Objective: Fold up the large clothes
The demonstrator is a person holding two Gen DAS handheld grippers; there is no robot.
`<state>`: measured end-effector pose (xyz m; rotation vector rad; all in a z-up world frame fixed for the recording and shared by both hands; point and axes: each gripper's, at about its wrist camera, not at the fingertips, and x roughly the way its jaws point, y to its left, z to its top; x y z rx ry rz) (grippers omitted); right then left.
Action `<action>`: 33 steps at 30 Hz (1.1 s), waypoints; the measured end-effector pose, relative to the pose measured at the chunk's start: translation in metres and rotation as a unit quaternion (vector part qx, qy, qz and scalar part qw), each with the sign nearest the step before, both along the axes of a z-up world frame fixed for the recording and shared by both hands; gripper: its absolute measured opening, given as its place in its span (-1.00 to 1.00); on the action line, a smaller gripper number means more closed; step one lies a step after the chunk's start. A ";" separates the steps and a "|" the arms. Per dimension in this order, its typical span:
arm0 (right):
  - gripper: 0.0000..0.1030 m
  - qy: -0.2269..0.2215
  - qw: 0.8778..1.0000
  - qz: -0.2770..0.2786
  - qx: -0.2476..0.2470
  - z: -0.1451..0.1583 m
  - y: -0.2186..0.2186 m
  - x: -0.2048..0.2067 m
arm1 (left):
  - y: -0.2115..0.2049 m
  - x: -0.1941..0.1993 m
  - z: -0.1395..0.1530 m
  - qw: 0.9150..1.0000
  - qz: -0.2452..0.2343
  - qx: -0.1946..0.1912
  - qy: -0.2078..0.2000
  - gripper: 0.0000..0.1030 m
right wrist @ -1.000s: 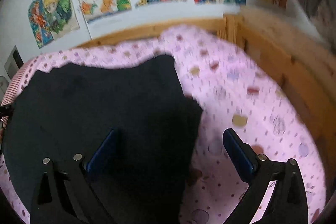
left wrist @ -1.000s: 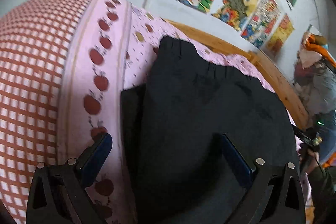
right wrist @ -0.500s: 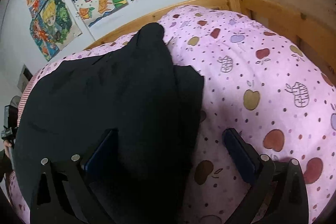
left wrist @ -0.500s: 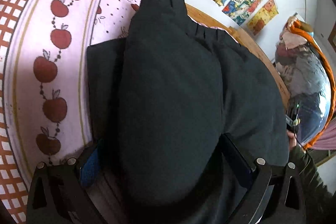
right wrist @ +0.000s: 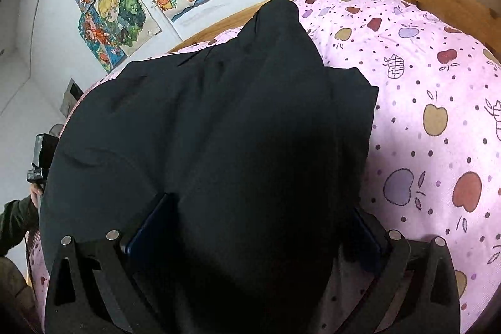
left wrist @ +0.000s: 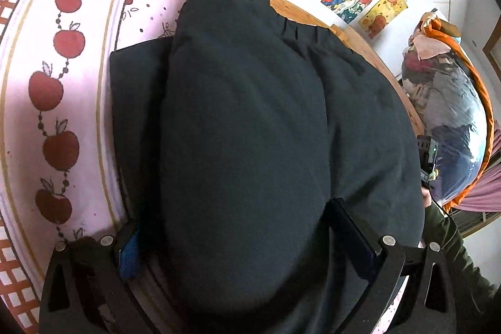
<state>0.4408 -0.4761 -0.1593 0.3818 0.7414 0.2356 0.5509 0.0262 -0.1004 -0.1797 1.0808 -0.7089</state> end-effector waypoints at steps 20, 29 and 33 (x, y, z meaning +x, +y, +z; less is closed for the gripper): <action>0.98 0.008 1.000 -0.006 -0.005 -0.003 0.000 -0.001 | 0.001 -0.007 0.000 1.000 -0.023 -0.011 0.016 1.00; 0.98 0.091 0.996 -0.010 -0.007 0.013 0.009 0.013 | 0.010 -0.010 0.007 0.999 -0.019 -0.026 0.012 0.67; 0.81 0.073 0.996 -0.003 -0.046 0.027 0.029 0.007 | 0.009 -0.013 0.014 1.000 -0.010 -0.016 0.010 0.42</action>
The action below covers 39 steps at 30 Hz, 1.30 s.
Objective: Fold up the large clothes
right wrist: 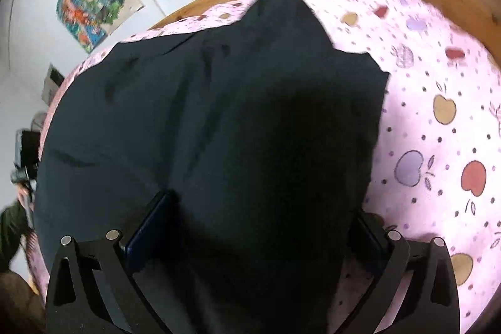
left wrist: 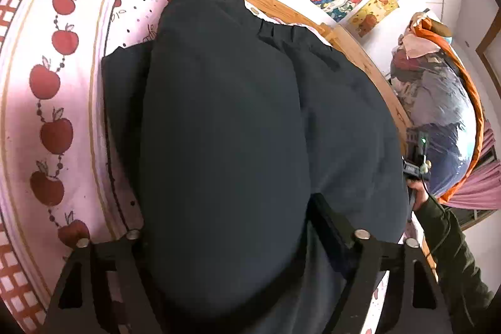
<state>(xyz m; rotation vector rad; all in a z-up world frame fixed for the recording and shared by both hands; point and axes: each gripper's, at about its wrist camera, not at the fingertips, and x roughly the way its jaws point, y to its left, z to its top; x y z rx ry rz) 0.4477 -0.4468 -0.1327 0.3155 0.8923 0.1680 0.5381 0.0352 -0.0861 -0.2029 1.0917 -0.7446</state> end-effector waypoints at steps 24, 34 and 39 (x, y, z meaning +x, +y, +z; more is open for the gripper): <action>-0.79 -0.125 0.987 -0.040 -0.092 0.151 0.044 -0.106 | -0.023 -0.122 0.136 0.987 0.046 0.070 -0.136 -0.61; -0.80 -0.157 0.981 -0.025 -0.110 0.195 0.054 -0.179 | 0.001 -0.197 0.170 0.985 0.054 0.051 -0.158 -0.61; -0.80 -0.146 0.982 -0.010 -0.116 0.185 0.070 -0.197 | 0.019 -0.217 0.155 0.987 0.059 0.048 -0.144 -0.61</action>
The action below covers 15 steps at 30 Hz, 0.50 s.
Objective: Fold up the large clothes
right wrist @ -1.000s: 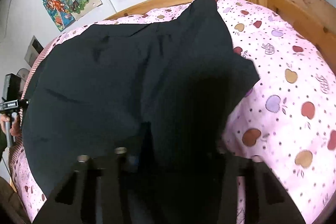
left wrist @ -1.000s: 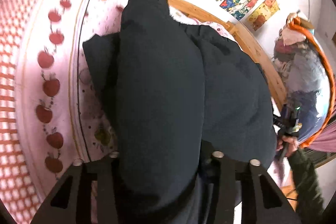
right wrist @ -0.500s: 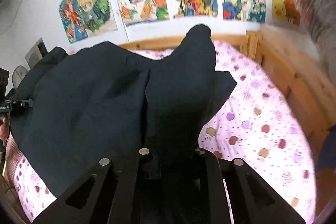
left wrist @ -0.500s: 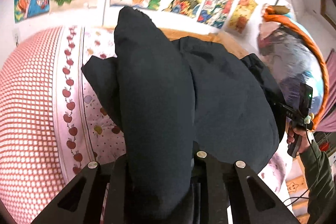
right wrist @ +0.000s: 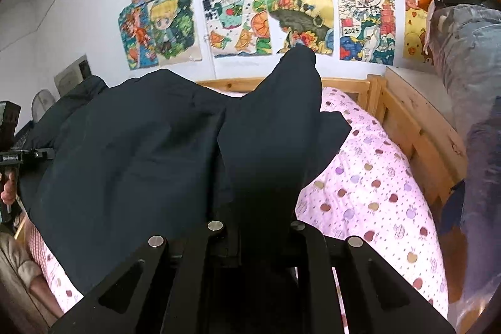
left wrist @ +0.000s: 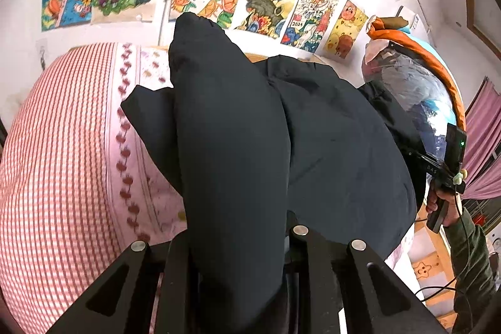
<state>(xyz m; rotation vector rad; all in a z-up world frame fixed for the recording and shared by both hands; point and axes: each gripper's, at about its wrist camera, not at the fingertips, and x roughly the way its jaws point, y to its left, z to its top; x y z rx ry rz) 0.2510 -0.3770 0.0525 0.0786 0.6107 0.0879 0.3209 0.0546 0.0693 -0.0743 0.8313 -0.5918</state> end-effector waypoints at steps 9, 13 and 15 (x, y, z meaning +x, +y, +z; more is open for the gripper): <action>-0.79 0.051 0.999 -0.008 0.010 -0.067 0.013 -0.009 | 0.017 -0.017 -0.073 1.000 -0.001 0.017 0.006 -0.61; -0.79 0.047 0.999 -0.021 0.006 -0.083 0.014 -0.011 | 0.019 -0.017 -0.090 1.000 -0.007 0.018 -0.012 -0.56; -0.76 0.042 0.999 -0.028 -0.001 -0.087 0.016 -0.013 | 0.024 -0.016 -0.092 1.000 -0.007 0.009 -0.015 -0.53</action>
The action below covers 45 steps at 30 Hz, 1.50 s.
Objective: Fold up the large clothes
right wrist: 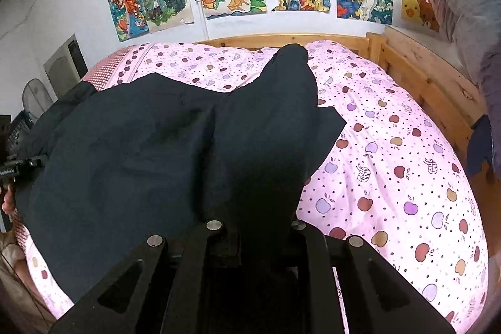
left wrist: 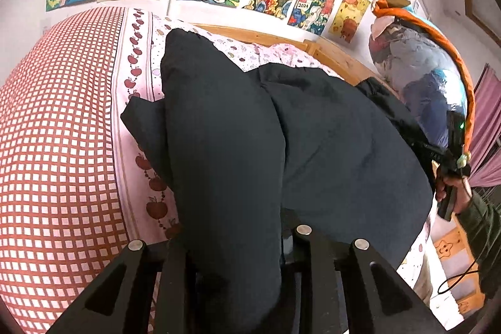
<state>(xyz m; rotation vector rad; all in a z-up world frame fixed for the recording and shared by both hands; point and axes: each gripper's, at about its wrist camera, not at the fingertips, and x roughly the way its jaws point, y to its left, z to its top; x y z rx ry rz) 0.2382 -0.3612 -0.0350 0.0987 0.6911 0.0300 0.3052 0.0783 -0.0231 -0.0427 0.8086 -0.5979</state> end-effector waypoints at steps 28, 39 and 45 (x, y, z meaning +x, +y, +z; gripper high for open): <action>0.85 -0.114 0.986 -0.103 -0.061 0.033 0.014 -0.064 | 0.009 -0.056 0.038 0.972 0.186 0.037 -0.138 1.00; 0.97 -0.202 0.973 -0.096 -0.061 0.072 0.045 -0.104 | -0.016 -0.114 0.077 0.948 0.195 0.036 -0.251 1.00; 0.97 -0.237 0.965 -0.091 -0.065 0.089 0.069 -0.136 | -0.024 -0.148 0.086 0.946 0.196 0.027 -0.258 1.00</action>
